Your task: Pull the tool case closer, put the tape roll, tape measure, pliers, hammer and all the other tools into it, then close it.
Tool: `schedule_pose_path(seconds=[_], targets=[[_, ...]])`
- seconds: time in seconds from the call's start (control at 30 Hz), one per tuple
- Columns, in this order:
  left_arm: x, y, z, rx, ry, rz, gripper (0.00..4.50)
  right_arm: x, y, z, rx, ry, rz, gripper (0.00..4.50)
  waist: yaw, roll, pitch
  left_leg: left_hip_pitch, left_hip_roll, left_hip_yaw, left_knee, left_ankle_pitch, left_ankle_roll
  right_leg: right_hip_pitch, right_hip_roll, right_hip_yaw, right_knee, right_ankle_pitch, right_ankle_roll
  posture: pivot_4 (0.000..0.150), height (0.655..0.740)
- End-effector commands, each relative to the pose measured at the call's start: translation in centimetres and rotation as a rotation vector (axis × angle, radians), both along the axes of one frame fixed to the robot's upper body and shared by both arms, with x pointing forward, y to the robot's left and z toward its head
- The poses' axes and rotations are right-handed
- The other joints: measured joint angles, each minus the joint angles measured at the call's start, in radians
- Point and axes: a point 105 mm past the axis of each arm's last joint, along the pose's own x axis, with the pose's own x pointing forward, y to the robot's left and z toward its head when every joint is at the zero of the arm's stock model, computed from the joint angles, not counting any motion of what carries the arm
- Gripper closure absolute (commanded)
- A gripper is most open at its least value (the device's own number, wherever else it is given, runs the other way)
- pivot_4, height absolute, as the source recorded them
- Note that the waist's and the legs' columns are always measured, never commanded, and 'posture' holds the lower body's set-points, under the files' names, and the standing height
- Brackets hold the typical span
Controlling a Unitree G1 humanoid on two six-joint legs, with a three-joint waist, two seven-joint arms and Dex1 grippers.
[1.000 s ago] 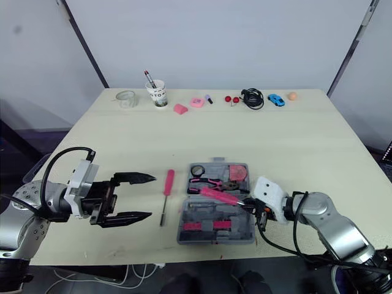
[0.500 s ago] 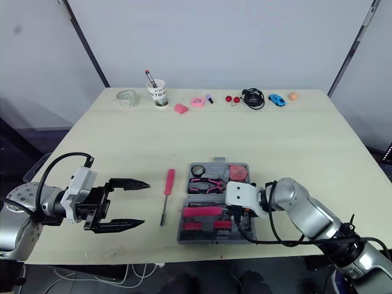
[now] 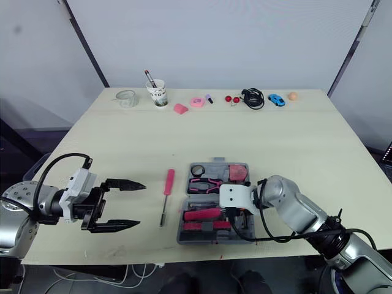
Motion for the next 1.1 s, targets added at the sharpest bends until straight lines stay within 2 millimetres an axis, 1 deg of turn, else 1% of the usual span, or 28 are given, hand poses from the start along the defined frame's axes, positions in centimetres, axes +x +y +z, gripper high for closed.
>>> schedule_pose_path(seconds=[0.03,0.3,0.43,0.47,0.5,0.63,0.8,0.83,0.87,0.9,0.97,1.0,1.03,1.1], targets=[[0.0,-0.8,0.7,-0.022,-0.025,-0.028,0.0,-0.1,0.6,0.2,0.021,-0.007,0.006,4.48,-0.003,0.0,0.0,0.0,0.0,0.0,0.0,0.0,0.0,0.0,0.0,0.0,0.0,0.0,0.0,0.15,0.74],[-0.1,-0.8,0.6,-0.025,-0.018,-0.03,0.0,-0.3,0.4,-0.1,0.022,0.01,-0.01,4.48,-0.006,0.0,0.0,0.001,0.0,0.0,0.0,0.0,0.0,0.0,0.001,0.0,0.001,0.0,0.0,0.15,0.74],[-0.2,-0.9,0.3,-0.016,-0.007,-0.037,0.0,-0.3,0.7,0.0,0.049,0.012,-0.02,2.66,-0.005,0.0,0.0,0.001,0.0,0.0,0.0,0.0,0.0,0.0,0.0,0.0,0.001,0.0,0.0,0.15,0.74],[-0.3,-1.0,0.4,-0.026,-0.006,-0.037,0.0,-0.3,0.8,0.1,0.055,0.011,-0.024,2.32,-0.005,0.0,0.0,0.001,0.0,0.0,0.0,0.0,0.0,0.0,0.0,0.0,0.001,0.0,0.0,0.15,0.74],[-0.3,-1.1,0.4,-0.028,-0.006,-0.039,0.0,-0.3,0.8,0.2,0.062,0.008,-0.027,1.79,-0.005,0.0,0.0,0.001,0.0,0.0,0.0,0.0,0.0,0.0,0.0,0.0,0.001,0.0,0.0,0.15,0.74],[-0.3,-1.1,0.4,-0.02,-0.008,-0.043,0.0,-0.2,1.2,1.1,0.117,0.027,-0.044,1.79,-0.003,0.0,0.0,0.001,0.0,0.0,0.0,0.0,0.0,0.0,0.0,0.0,0.001,0.0,0.0,0.15,0.74],[-0.3,-1.2,0.5,-0.025,-0.01,-0.044,0.0,0.3,2.3,2.6,0.287,0.046,-0.061,1.79,-0.003,0.0,0.0,0.001,0.0,0.0,0.0,0.0,0.0,0.0,0.0,0.0,0.001,0.0,0.0,0.15,0.74],[-0.3,-1.3,0.5,-0.027,-0.011,-0.044,0.0,0.5,2.5,2.8,0.317,0.038,-0.063,2.32,-0.003,0.0,0.0,0.001,0.0,0.0,0.0,0.0,0.0,0.0,0.0,0.0,0.001,0.0,0.0,0.15,0.74],[-0.3,-1.3,0.5,-0.028,-0.011,-0.044,0.0,0.5,2.8,2.9,0.337,0.032,-0.048,2.71,-0.003,-0.001,0.0,0.001,0.0,0.0,0.0,0.0,0.0,0.0,0.0,0.0,0.001,0.0,0.0,0.15,0.74],[-0.3,-1.3,0.5,-0.029,-0.011,-0.044,0.0,0.4,2.9,2.8,0.349,0.037,-0.038,3.25,-0.003,0.0,0.0,0.001,0.0,0.0,0.0,0.0,0.0,0.0,0.0,0.0,0.001,0.0,0.0,0.15,0.74],[-0.3,-1.3,0.5,-0.029,-0.011,-0.043,0.0,0.2,3.1,2.6,0.357,0.048,-0.026,3.68,-0.003,-0.001,0.0,0.0,0.0,0.0,0.0,0.0,0.0,0.0,0.0,0.0,0.001,0.0,0.0,0.15,0.74],[-0.3,-1.3,0.5,-0.029,-0.011,-0.041,0.0,0.1,3.2,2.5,0.366,0.059,-0.022,4.21,-0.002,-0.001,0.0,0.0,0.0,0.0,0.0,0.0,0.0,0.0,0.0,0.0,0.001,0.0,0.0,0.15,0.74],[-0.3,-1.3,0.5,-0.03,-0.011,-0.039,0.0,0.0,3.3,2.4,0.376,0.076,-0.021,4.36,-0.002,-0.001,0.0,0.0,0.0,0.0,0.0,0.0,0.0,0.0,0.0,0.0,0.001,0.0,0.0,0.15,0.74],[-0.3,-1.3,0.4,-0.031,-0.01,-0.037,0.0,-0.1,3.3,2.0,0.38,0.093,-0.023,4.36,-0.002,-0.001,0.0,0.0,0.0,0.0,0.0,0.0,0.0,0.0,0.0,0.0,0.001,0.0,0.0,0.15,0.74]])
